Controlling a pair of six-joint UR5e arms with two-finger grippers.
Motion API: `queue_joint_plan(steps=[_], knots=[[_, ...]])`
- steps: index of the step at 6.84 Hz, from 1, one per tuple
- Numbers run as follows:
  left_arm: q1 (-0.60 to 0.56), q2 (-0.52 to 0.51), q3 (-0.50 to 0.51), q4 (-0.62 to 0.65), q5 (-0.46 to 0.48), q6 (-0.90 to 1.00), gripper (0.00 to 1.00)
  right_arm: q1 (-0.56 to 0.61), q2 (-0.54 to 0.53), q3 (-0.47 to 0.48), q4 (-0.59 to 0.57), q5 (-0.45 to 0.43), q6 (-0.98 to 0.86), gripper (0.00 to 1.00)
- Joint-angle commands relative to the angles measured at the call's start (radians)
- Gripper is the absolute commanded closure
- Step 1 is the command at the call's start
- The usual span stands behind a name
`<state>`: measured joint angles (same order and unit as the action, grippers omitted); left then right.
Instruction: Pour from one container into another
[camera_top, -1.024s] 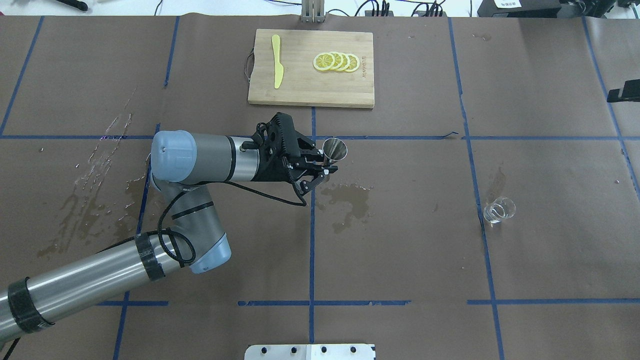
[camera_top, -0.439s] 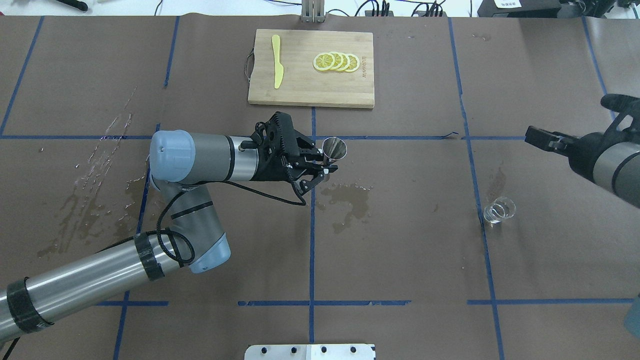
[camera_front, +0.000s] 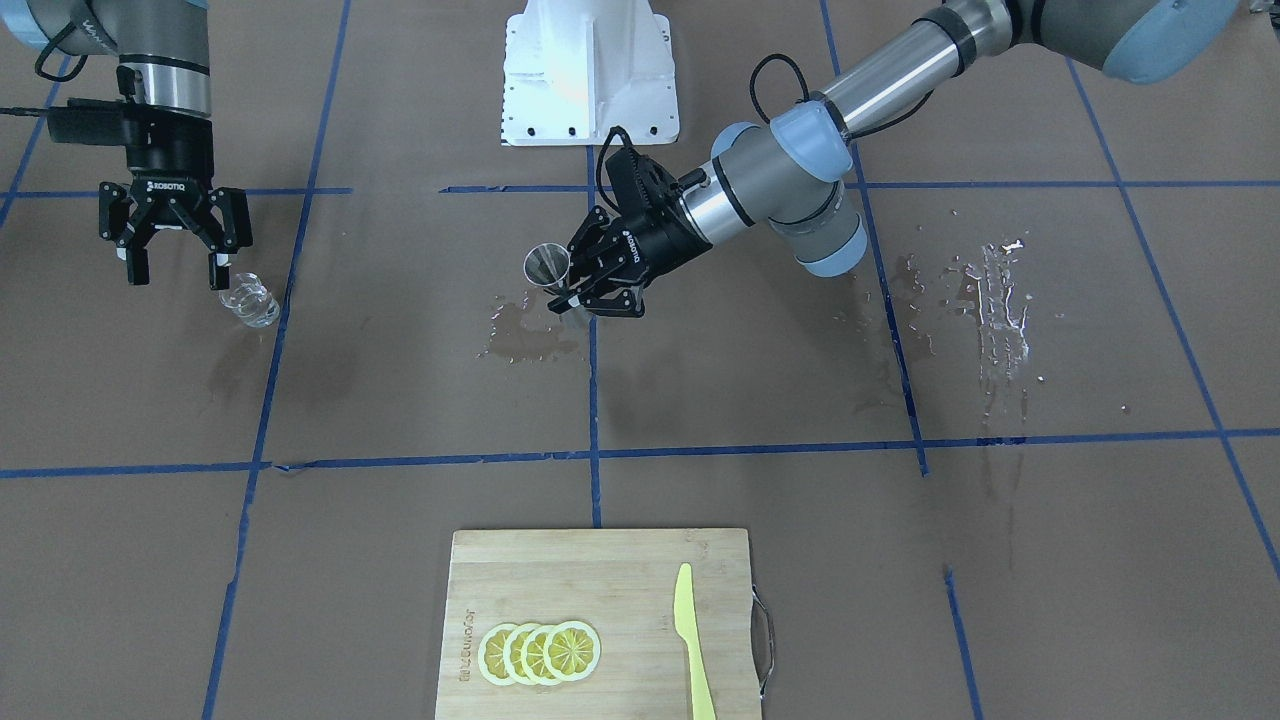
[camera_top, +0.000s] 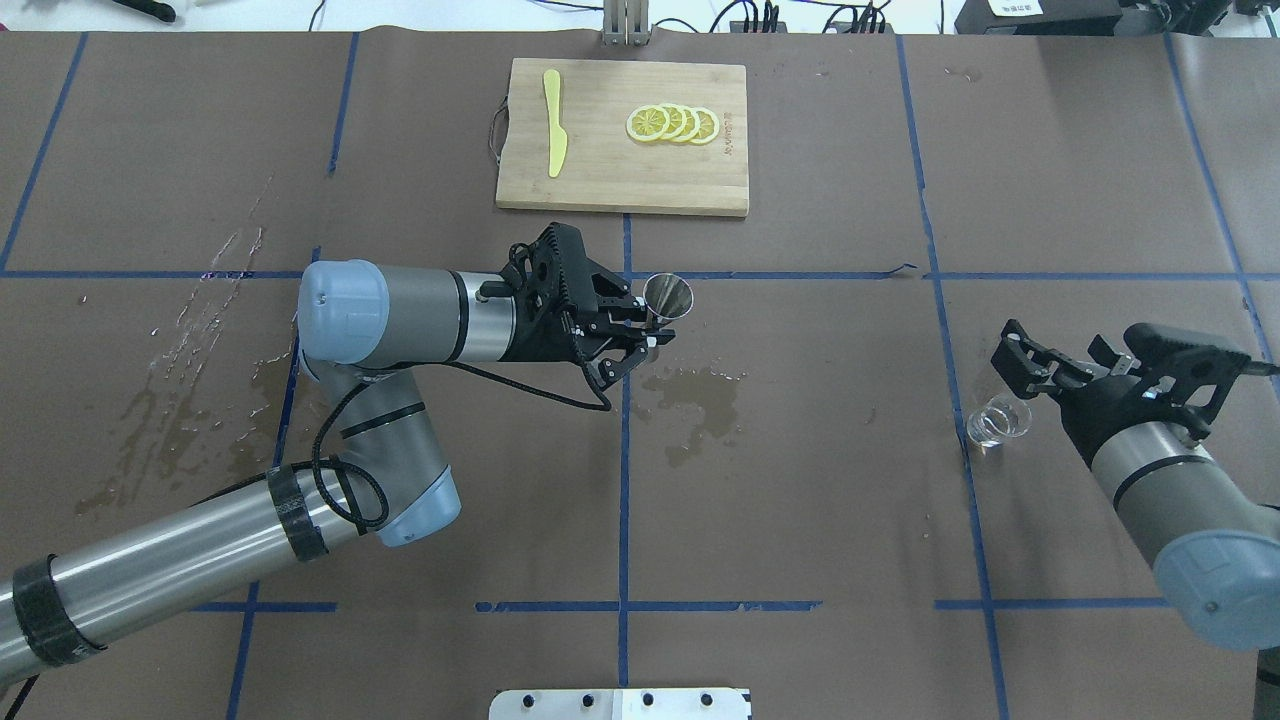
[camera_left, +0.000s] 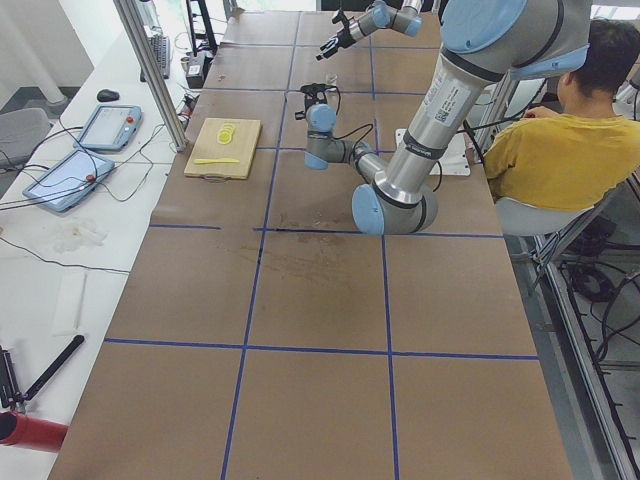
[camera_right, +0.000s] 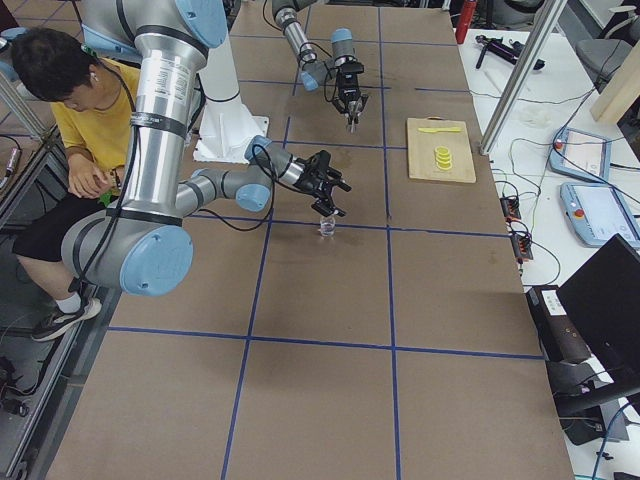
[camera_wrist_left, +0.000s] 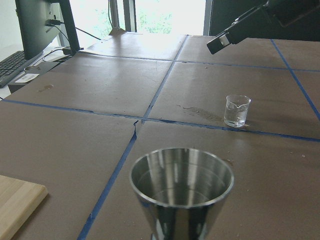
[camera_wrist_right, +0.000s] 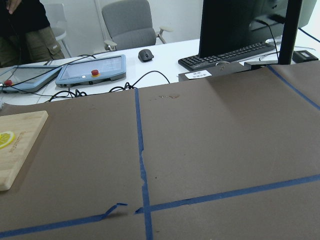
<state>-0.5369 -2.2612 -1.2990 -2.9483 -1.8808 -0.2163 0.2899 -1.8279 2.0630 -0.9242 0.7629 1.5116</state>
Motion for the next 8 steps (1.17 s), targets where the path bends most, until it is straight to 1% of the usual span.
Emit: queue_joint_plan(steps=[1,2,3,4,6,8], knots=[[-0.002,0.002,0.0,0.0,0.0,0.0,1.0,-0.127,0.001,-0.053,-0.01,-0.17,0.025,0.0],[-0.002,0.002,0.0,0.0,0.0,0.0,1.0,-0.173,0.005,-0.082,-0.012,-0.242,0.019,0.0],[-0.002,0.002,-0.002,-0.002,-0.001,-0.011,1.0,-0.19,0.007,-0.119,-0.01,-0.281,0.019,0.0],[0.0,0.003,-0.002,-0.002,-0.001,-0.023,1.0,-0.192,0.009,-0.165,-0.002,-0.292,0.025,0.0],[-0.002,0.006,-0.005,-0.002,-0.001,-0.023,1.0,-0.192,0.045,-0.22,0.001,-0.316,0.03,0.0],[0.0,0.006,-0.005,-0.002,-0.001,-0.023,1.0,-0.195,0.047,-0.23,-0.001,-0.32,0.041,0.0]])
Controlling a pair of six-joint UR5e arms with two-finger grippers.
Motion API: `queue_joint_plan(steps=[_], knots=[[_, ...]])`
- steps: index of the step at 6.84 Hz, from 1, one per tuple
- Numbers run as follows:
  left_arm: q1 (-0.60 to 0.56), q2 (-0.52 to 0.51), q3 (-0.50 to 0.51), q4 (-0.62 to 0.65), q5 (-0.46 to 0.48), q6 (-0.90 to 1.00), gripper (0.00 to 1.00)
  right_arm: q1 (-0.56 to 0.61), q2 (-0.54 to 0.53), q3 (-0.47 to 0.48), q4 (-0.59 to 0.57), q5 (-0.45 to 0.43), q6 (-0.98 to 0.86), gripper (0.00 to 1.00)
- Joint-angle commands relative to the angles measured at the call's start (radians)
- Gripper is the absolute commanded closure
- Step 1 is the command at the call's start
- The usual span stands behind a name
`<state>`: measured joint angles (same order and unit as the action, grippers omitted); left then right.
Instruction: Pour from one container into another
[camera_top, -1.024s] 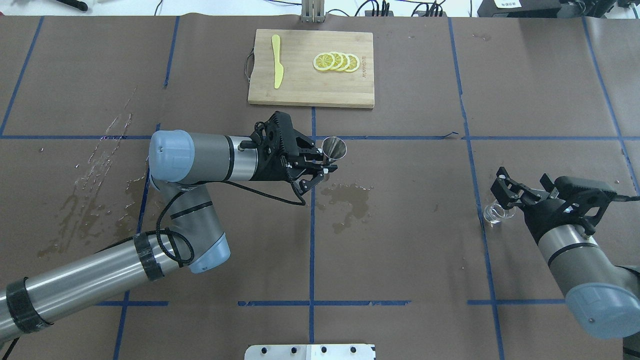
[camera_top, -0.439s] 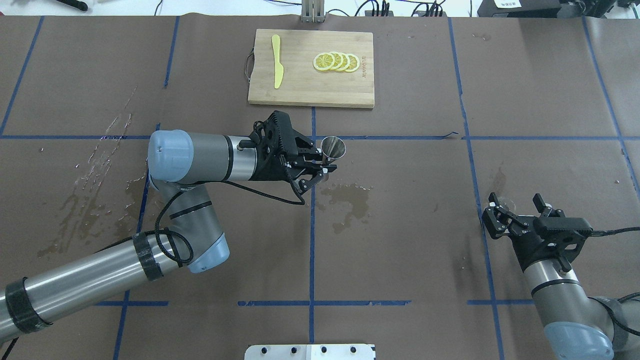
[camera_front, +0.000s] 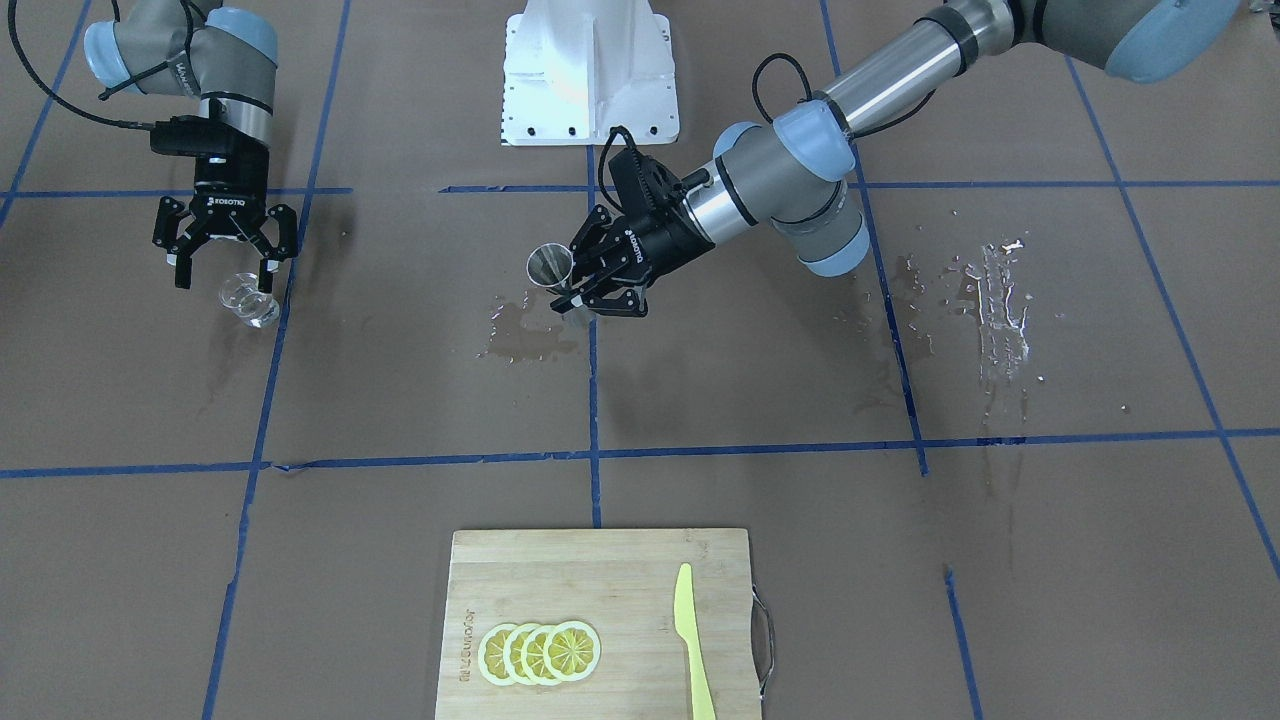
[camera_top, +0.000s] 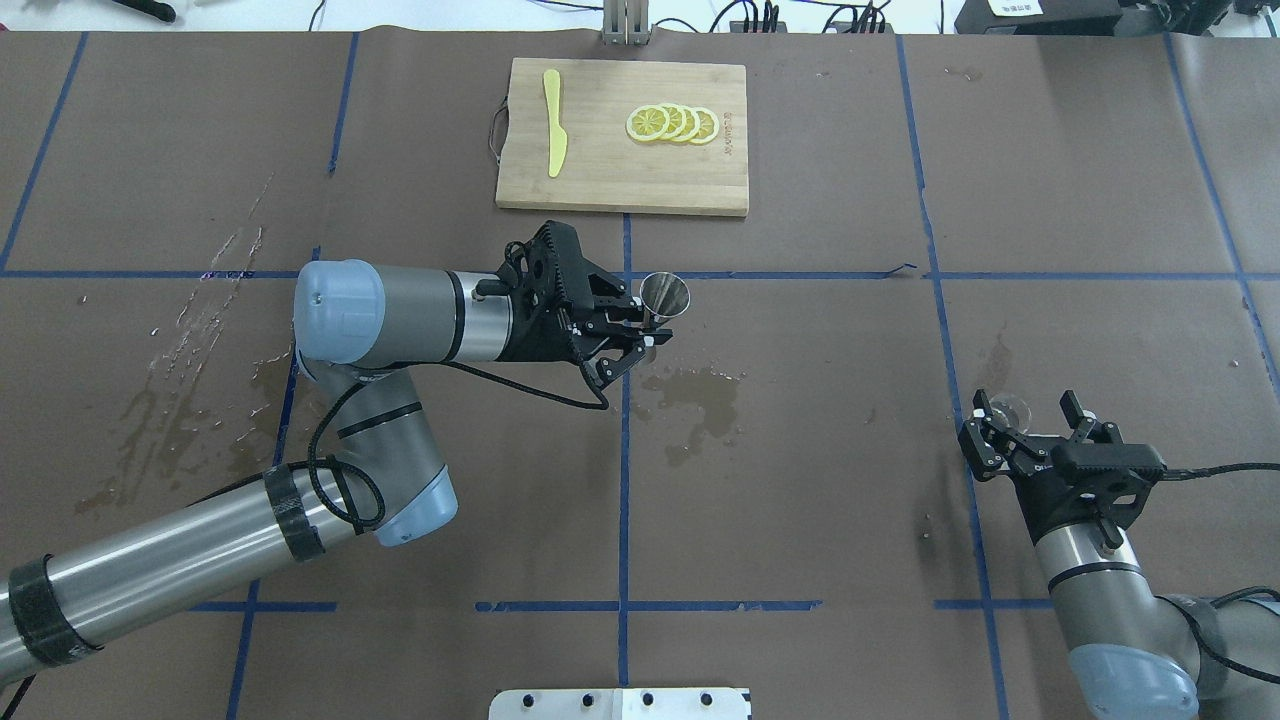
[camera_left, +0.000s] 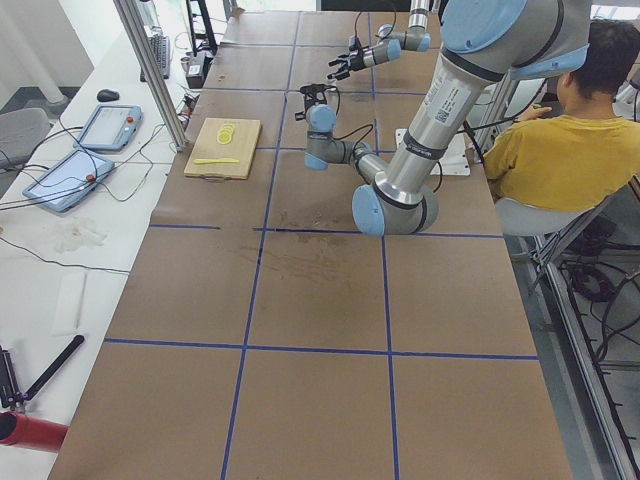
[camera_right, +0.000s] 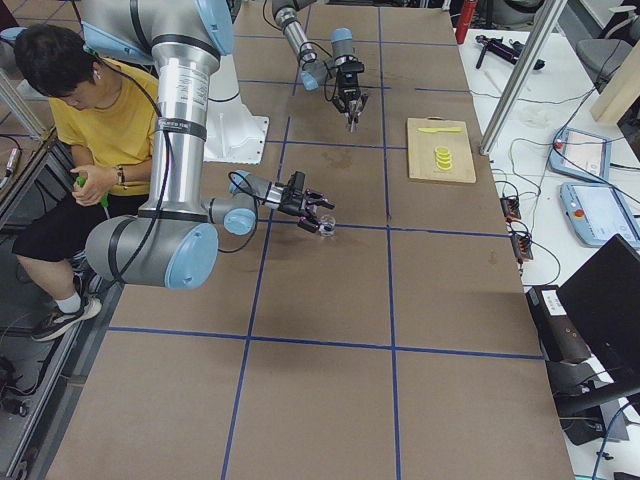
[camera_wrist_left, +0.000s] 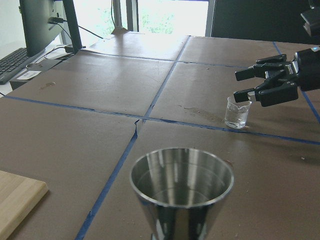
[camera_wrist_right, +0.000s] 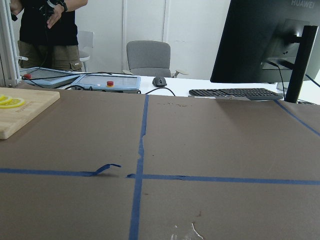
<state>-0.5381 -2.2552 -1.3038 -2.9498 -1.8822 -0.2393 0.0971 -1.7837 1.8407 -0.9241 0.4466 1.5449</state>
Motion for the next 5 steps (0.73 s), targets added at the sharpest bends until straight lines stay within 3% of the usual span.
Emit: queue_joint_plan(steps=[1,5], knots=[[0.001,0.002,0.0,0.0,0.0,0.0,1.0,-0.002,0.016,-0.023,0.001,-0.014,0.007,0.0],[0.0,0.003,0.0,-0.002,0.0,0.0,1.0,-0.002,0.066,-0.115,0.001,-0.028,0.007,0.0]])
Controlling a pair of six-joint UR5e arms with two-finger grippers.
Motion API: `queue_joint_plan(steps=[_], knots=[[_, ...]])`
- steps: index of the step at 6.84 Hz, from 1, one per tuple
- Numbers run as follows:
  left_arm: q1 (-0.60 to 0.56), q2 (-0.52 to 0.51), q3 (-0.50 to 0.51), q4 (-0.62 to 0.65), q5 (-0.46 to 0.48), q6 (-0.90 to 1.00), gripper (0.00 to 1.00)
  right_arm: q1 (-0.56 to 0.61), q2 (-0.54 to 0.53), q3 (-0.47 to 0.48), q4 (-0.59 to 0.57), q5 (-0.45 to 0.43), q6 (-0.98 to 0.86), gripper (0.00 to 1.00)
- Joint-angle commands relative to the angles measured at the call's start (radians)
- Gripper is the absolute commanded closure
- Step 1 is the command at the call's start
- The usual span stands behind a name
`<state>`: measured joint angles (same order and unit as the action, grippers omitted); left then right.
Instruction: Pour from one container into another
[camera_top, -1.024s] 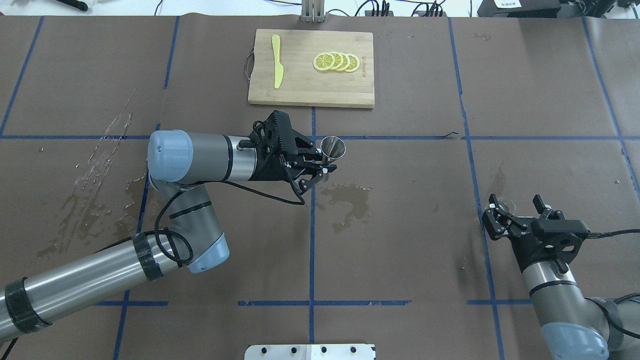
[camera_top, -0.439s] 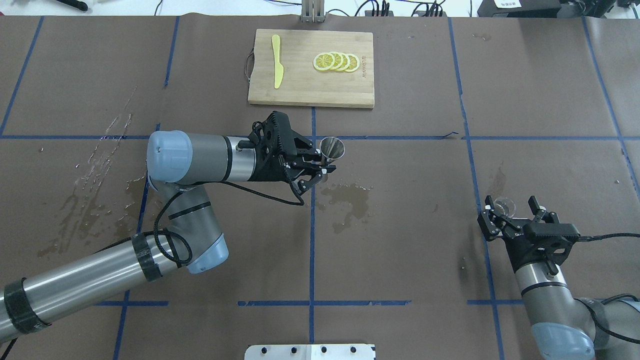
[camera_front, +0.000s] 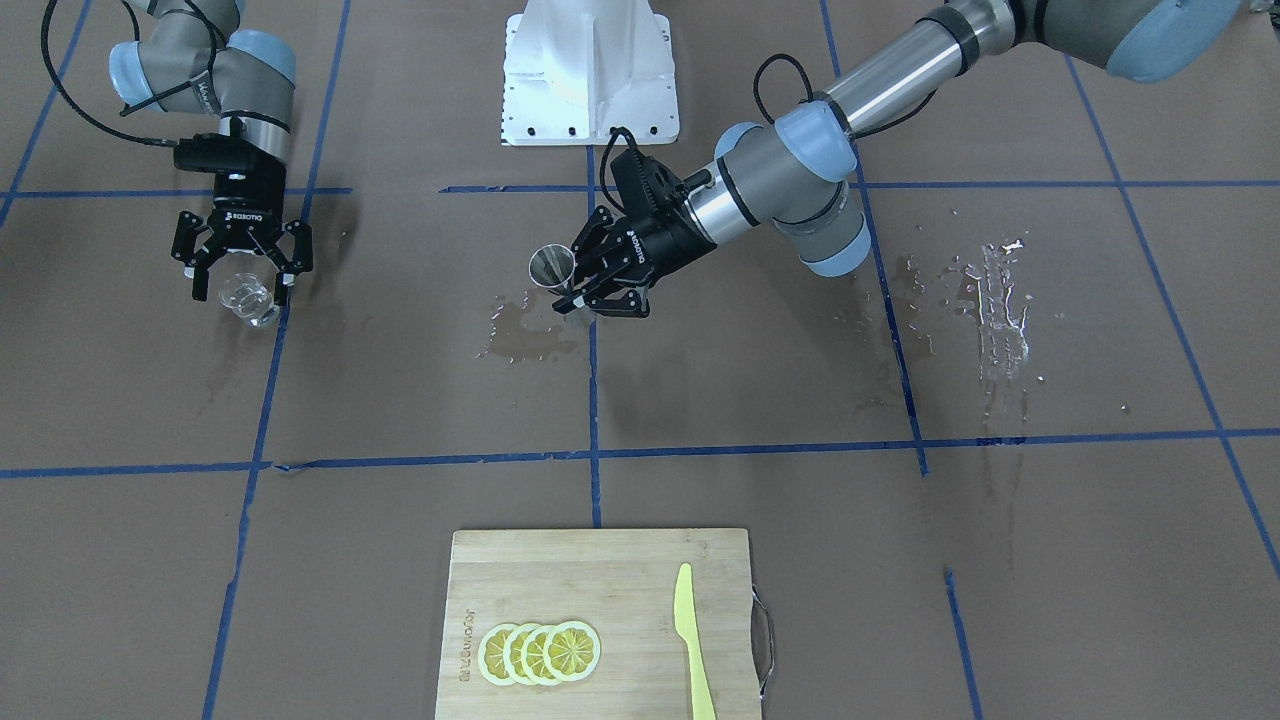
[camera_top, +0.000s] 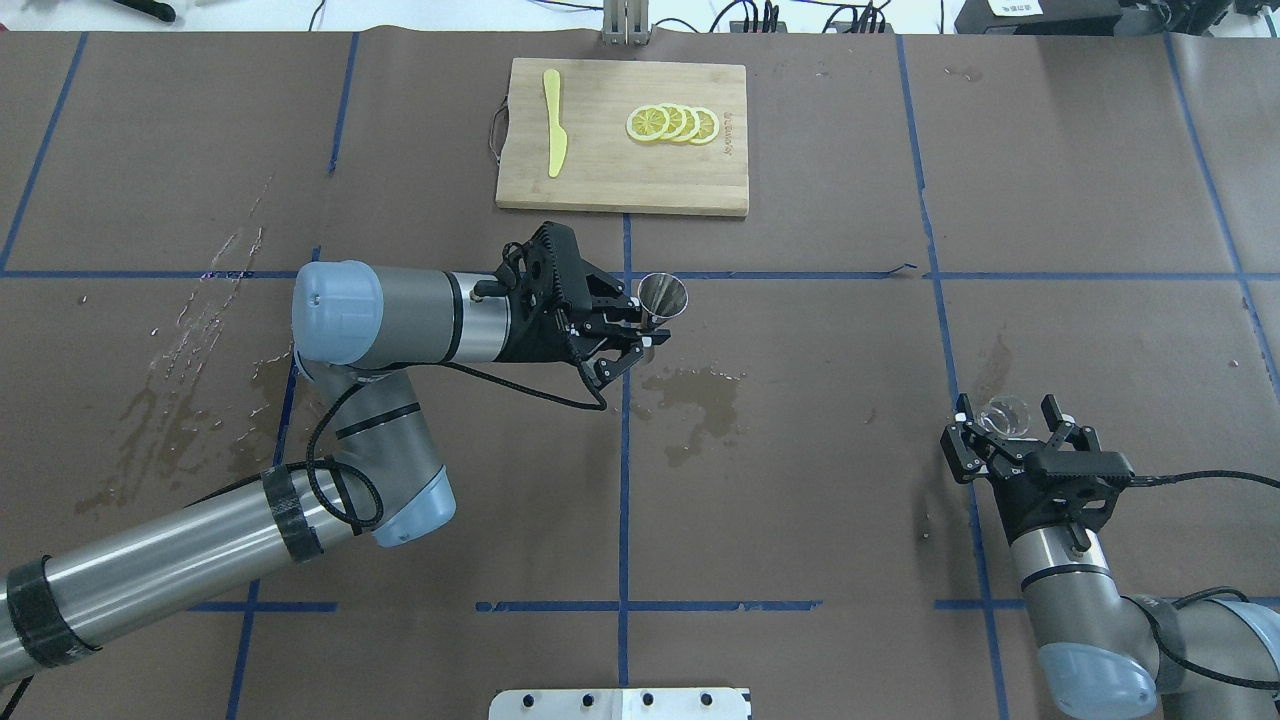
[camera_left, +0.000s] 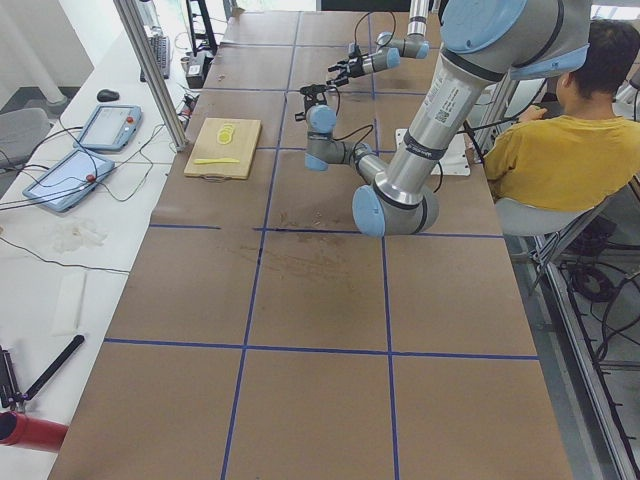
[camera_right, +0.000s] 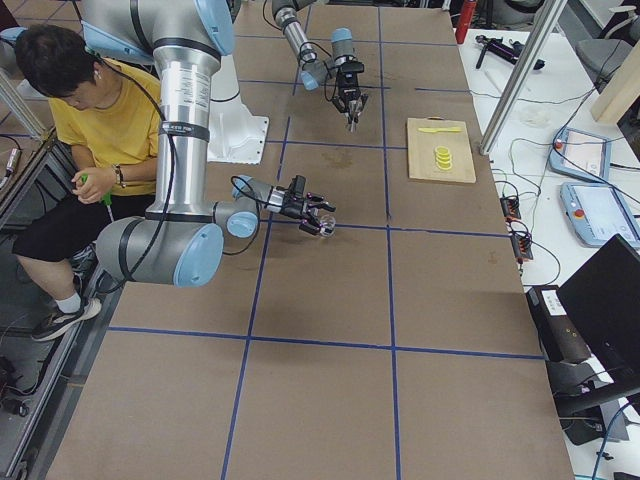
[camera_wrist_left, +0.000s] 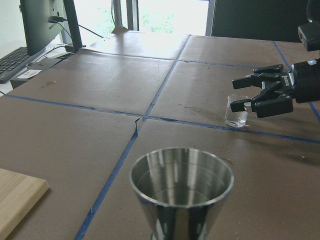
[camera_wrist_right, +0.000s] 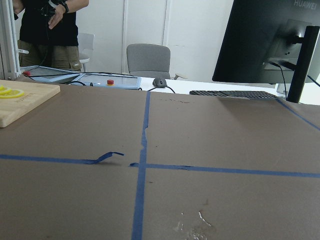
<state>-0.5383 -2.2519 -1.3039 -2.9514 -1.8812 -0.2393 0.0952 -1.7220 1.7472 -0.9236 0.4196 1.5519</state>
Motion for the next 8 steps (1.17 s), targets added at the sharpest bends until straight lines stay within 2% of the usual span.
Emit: queue_joint_plan(steps=[1,3,8], knots=[[0.0,0.0,0.0,0.0,0.0,0.0,1.0,0.0,0.004,-0.023,0.0,-0.001,0.004,0.0],[0.0,0.0,0.0,0.0,-0.001,0.0,1.0,-0.003,0.006,-0.058,0.0,-0.001,0.031,0.0],[0.0,0.0,0.0,0.0,0.0,0.0,1.0,-0.009,0.019,-0.06,0.0,-0.002,0.033,0.0]])
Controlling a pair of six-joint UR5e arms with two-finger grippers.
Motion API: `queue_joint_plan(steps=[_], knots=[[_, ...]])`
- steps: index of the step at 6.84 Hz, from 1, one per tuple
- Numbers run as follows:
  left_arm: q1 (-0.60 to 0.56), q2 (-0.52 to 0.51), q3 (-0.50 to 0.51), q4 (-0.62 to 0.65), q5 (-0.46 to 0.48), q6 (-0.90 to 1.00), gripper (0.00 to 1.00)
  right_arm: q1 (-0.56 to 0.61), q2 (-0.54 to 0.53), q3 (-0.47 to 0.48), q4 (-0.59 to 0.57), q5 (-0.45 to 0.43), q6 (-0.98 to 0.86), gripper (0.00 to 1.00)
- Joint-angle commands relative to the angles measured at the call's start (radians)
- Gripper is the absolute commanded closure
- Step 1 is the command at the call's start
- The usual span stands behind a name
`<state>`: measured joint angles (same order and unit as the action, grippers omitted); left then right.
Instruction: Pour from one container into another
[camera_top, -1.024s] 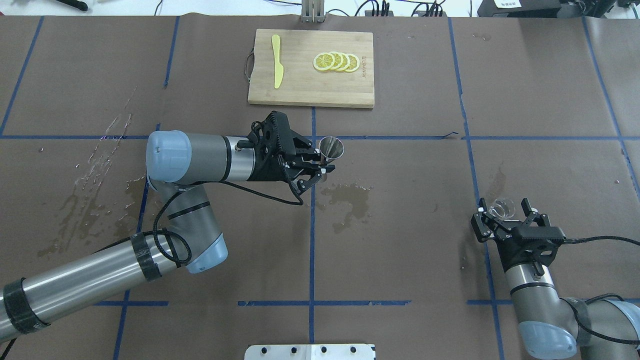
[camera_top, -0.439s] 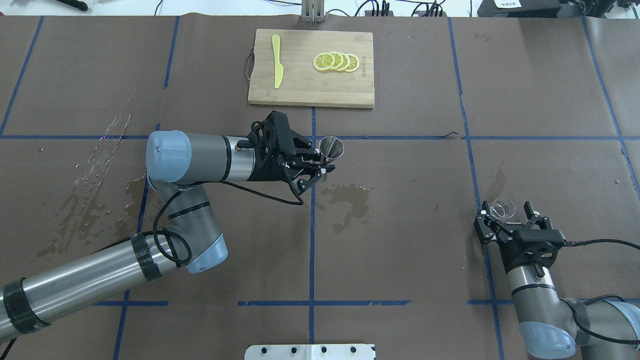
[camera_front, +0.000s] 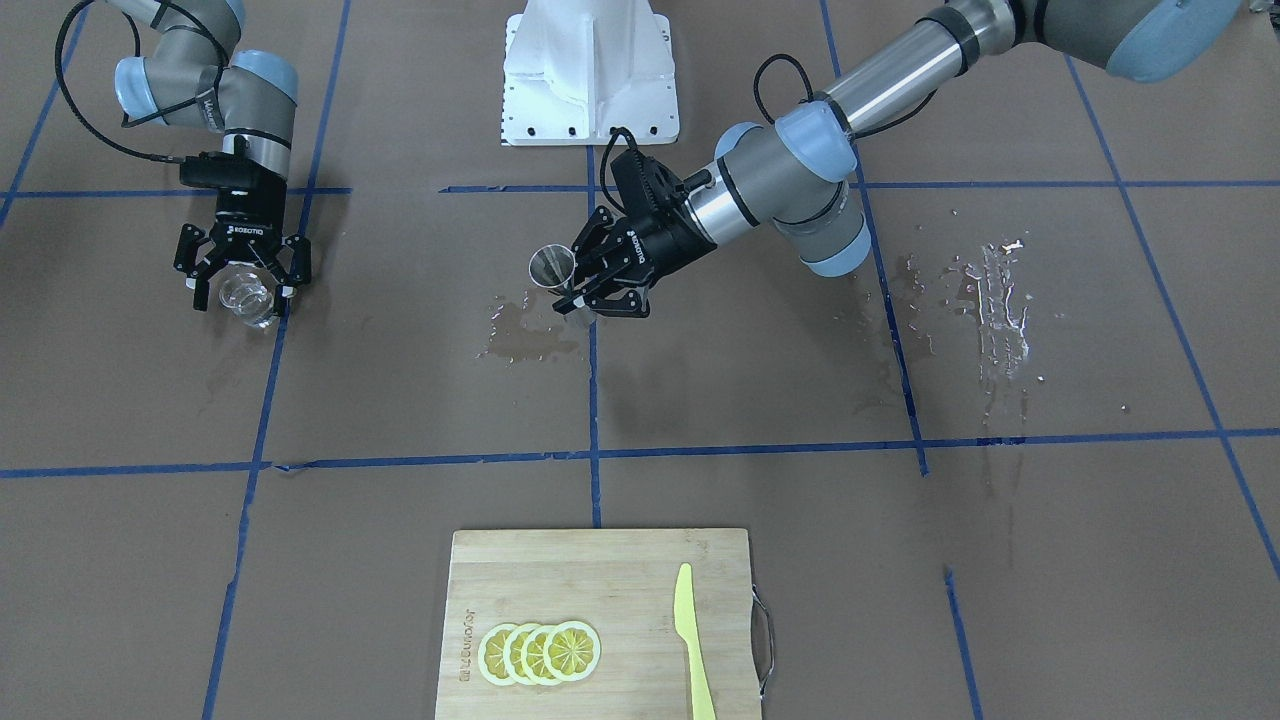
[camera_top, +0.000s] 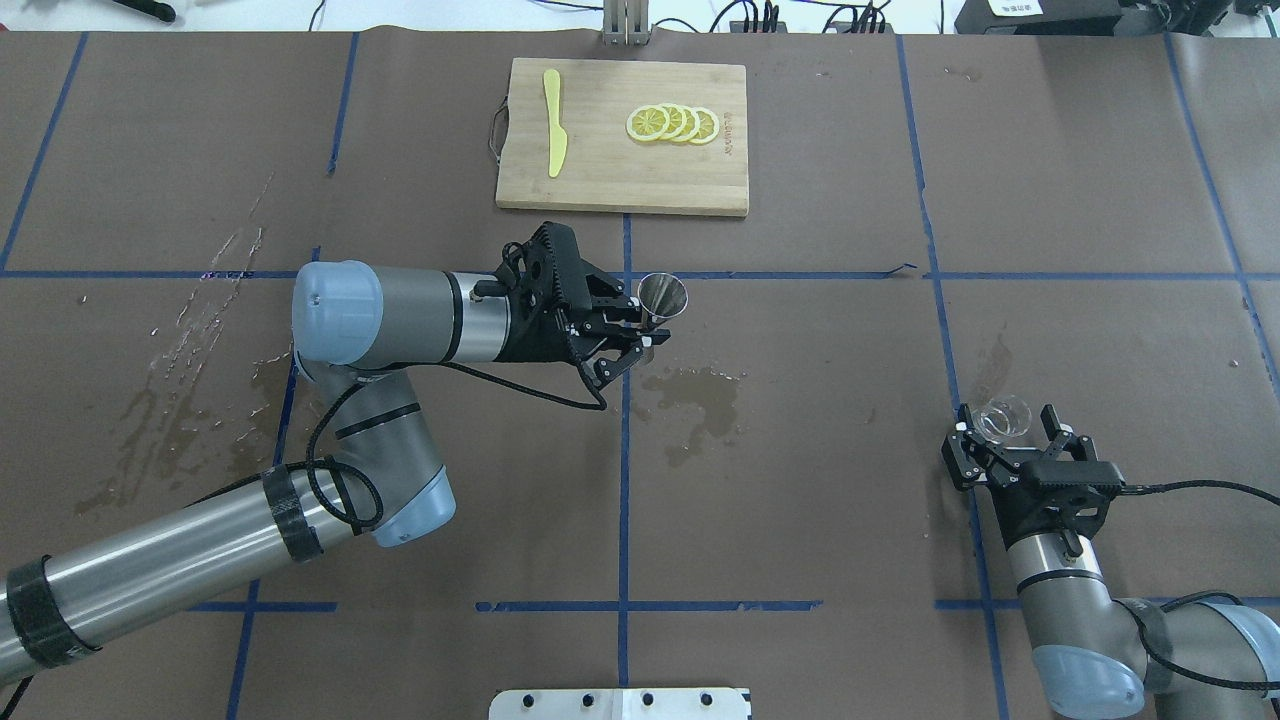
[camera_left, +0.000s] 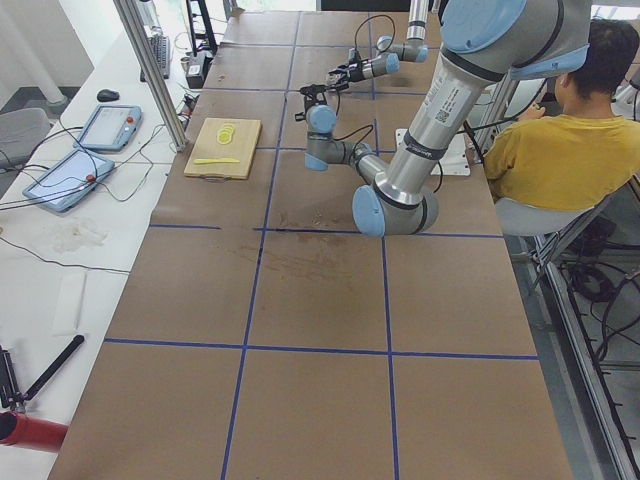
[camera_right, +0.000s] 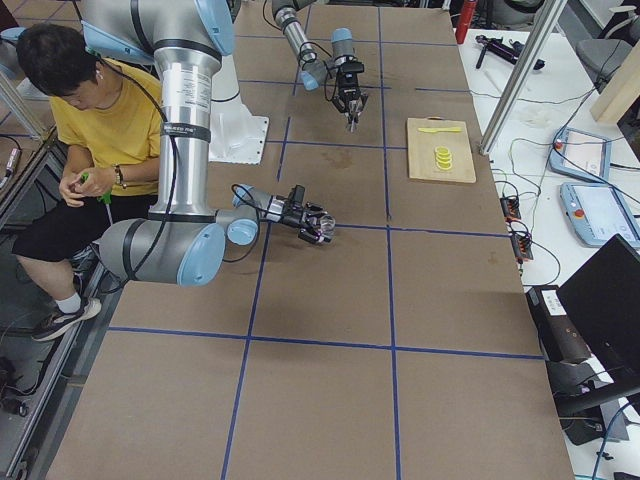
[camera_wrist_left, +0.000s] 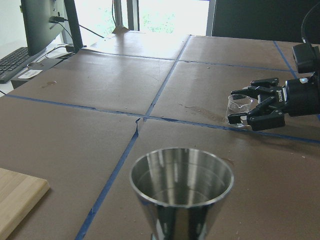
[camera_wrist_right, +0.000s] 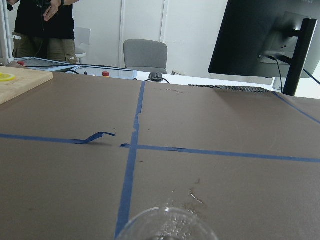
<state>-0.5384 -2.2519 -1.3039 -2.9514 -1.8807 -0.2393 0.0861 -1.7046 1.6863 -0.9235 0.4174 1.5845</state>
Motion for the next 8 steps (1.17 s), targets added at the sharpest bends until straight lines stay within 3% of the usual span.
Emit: queue_joint_plan(steps=[1,4,6,8], knots=[[0.0,0.0,0.0,0.0,0.0,0.0,1.0,0.0,0.008,0.0,0.0,-0.002,0.0,0.0],[0.0,0.0,0.0,-0.002,-0.002,0.0,1.0,-0.002,0.008,-0.002,0.0,-0.002,-0.001,0.03],[-0.002,0.0,0.0,-0.003,-0.002,-0.002,1.0,-0.002,0.01,-0.011,0.0,0.001,-0.001,0.2],[0.0,0.002,0.0,-0.003,-0.002,0.0,1.0,-0.002,0.02,-0.013,0.0,0.001,-0.001,0.25]])
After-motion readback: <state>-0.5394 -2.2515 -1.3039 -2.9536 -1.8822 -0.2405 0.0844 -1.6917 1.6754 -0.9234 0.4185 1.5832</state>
